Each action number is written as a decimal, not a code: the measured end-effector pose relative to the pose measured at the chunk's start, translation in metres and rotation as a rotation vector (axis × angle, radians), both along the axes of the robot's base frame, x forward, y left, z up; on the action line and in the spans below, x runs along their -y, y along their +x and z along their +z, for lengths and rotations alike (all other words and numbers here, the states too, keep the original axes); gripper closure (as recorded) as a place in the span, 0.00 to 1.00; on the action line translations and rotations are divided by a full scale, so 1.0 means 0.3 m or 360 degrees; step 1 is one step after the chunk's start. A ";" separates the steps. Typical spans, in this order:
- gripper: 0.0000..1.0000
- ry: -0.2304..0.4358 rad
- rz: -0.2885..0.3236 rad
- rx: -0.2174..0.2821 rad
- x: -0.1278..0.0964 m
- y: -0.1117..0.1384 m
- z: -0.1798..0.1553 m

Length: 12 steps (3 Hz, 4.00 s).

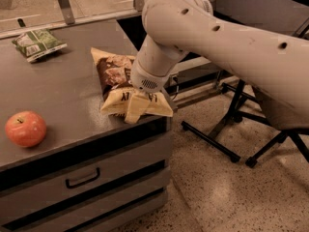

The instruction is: Move brown chip bag near green jalapeno chip bag

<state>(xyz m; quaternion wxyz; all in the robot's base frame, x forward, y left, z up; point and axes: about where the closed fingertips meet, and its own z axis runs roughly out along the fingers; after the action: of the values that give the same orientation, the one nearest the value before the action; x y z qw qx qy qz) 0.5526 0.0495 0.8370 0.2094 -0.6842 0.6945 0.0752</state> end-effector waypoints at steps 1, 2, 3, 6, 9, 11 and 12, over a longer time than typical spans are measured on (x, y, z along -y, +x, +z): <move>1.00 0.0000 0.0000 0.0000 0.000 0.000 0.017; 1.00 0.0000 0.0000 0.0000 0.000 0.000 0.018; 1.00 0.0000 0.0000 0.0000 0.000 0.000 0.020; 1.00 0.0075 -0.0028 0.0161 -0.021 0.117 0.091; 1.00 0.0314 -0.0065 0.0597 -0.094 0.364 0.271; 1.00 0.0229 -0.0086 0.0875 -0.148 0.537 0.301; 1.00 0.0212 -0.0130 0.1124 -0.217 0.719 0.335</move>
Offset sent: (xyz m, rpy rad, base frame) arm 0.0451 -0.0422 0.0722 0.1736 -0.0372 -0.0562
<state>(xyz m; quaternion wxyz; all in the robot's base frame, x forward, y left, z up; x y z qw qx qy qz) 0.7684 0.1147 0.9374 0.4834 -0.6246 0.5996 -0.1293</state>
